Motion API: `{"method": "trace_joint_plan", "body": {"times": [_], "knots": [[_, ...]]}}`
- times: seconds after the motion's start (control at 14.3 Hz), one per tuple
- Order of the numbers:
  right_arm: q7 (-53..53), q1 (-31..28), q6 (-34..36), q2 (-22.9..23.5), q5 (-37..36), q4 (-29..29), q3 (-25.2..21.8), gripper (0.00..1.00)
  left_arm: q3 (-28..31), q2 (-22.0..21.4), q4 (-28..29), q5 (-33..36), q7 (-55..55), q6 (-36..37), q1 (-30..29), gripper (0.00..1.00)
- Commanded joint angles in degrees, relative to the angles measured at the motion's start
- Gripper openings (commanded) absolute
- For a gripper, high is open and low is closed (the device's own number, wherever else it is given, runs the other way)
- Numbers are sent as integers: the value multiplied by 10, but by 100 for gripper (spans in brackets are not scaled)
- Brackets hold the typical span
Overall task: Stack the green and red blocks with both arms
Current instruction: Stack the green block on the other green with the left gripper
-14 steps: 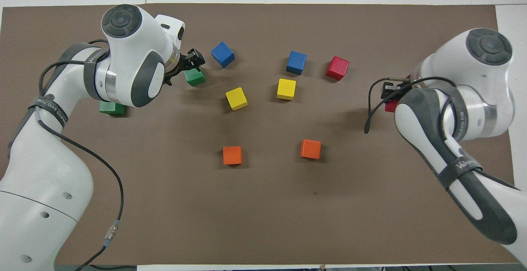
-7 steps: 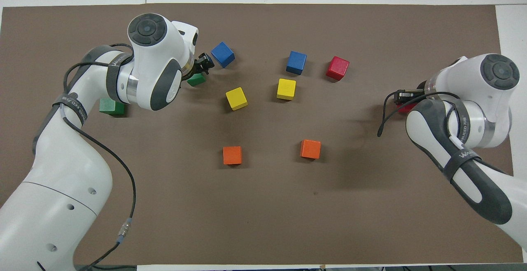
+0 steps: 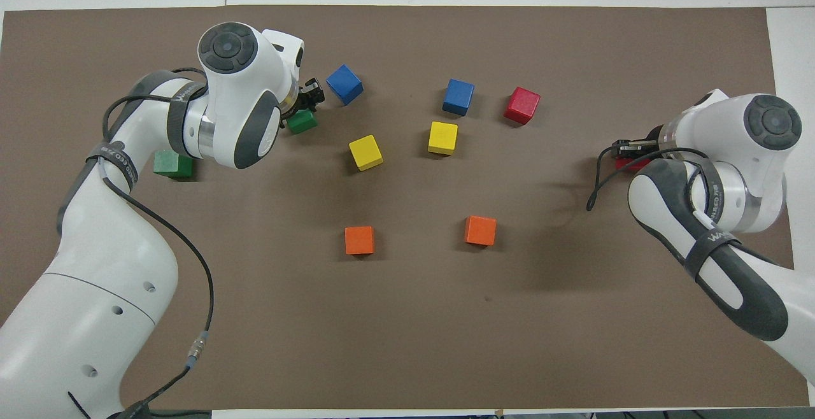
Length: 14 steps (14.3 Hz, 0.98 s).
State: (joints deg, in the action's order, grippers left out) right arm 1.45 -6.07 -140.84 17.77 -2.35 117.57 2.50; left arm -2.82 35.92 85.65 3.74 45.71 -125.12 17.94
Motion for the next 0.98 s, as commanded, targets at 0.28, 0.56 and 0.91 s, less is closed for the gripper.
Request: {"method": "trace_joint_plan", "body": {"times": [0.28,0.56,0.91], "knots": [[28,7,81,-14,1,-39,8,100,3,-72,-7,-6,-82,132,-47,0],[159,81,251,-28,-7,-144,8,100,5,-192,107,-14,-226,162,-100,0],[344,177,277,34,1,-252,9,100,5,-224,173,-14,-422,153,-166,0]]}}
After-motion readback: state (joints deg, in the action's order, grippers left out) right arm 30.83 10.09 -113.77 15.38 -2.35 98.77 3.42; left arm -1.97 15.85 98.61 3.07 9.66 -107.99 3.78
